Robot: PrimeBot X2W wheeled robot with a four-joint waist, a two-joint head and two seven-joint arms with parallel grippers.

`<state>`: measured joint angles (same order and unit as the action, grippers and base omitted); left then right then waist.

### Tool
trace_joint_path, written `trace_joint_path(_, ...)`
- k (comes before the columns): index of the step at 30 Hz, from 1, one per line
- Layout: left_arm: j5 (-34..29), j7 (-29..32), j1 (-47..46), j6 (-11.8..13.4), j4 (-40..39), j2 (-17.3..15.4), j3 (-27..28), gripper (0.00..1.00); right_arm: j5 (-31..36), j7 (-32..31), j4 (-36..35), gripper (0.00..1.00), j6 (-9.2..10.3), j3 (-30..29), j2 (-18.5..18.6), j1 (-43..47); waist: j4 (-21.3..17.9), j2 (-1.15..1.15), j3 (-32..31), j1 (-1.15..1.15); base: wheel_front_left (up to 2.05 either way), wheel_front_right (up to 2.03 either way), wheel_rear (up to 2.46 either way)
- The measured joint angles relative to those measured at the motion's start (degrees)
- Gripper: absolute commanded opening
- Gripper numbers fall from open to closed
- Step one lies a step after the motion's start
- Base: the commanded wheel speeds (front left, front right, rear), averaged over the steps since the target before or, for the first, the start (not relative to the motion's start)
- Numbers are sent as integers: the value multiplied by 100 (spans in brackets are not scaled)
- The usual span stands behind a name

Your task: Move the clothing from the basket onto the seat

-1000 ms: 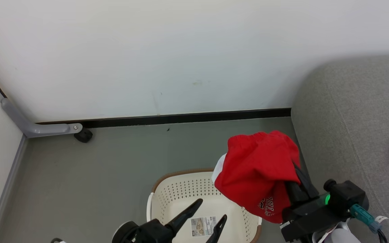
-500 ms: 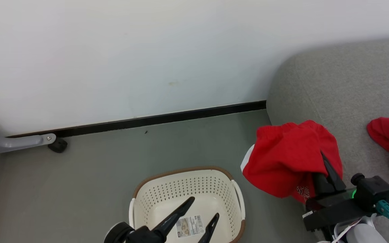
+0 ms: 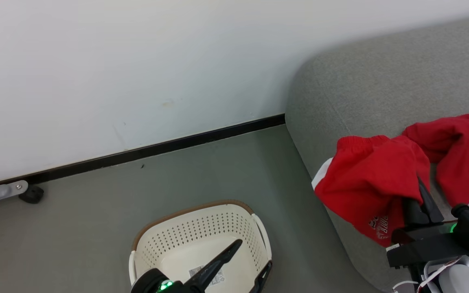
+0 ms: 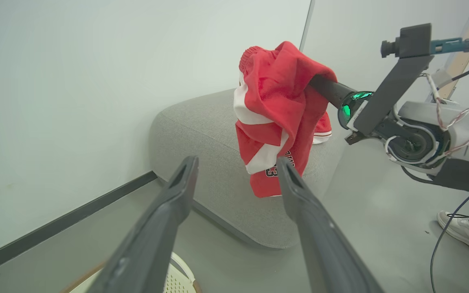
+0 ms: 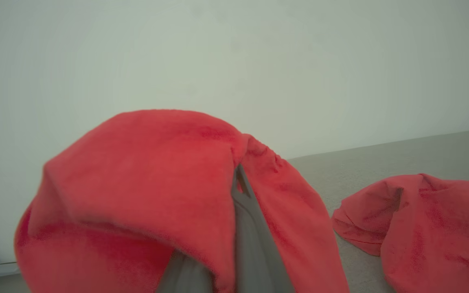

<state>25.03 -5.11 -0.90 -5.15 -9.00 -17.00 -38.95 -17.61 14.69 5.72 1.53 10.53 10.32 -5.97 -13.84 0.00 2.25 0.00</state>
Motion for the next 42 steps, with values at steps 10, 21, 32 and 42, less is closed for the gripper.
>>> trace_joint_path(10, -36, -113, -3, -42, 2, -7, -13, 100, 34, 0, -148, 0, 76, -169, 14, 149, -454, 0, 64, 0, 0, 0, 0)
trace_joint_path(21, -80, -182, -19, -43, 2, -15, -19, 100, 51, 0, -281, 0, 107, -455, 48, 196, -881, 0, 177, 0, 0, 0, 0)
trace_joint_path(32, -103, -178, -81, -47, -53, -90, -77, 100, 41, 0, -491, 0, 156, -820, 88, 214, -1033, 0, 405, 0, 0, 0, 0)
trace_joint_path(42, -154, -46, -102, -92, -160, -293, -98, 100, -267, 1, -374, 0, 155, -1438, 201, -492, -1085, 0, 755, 0, 0, 0, 0)
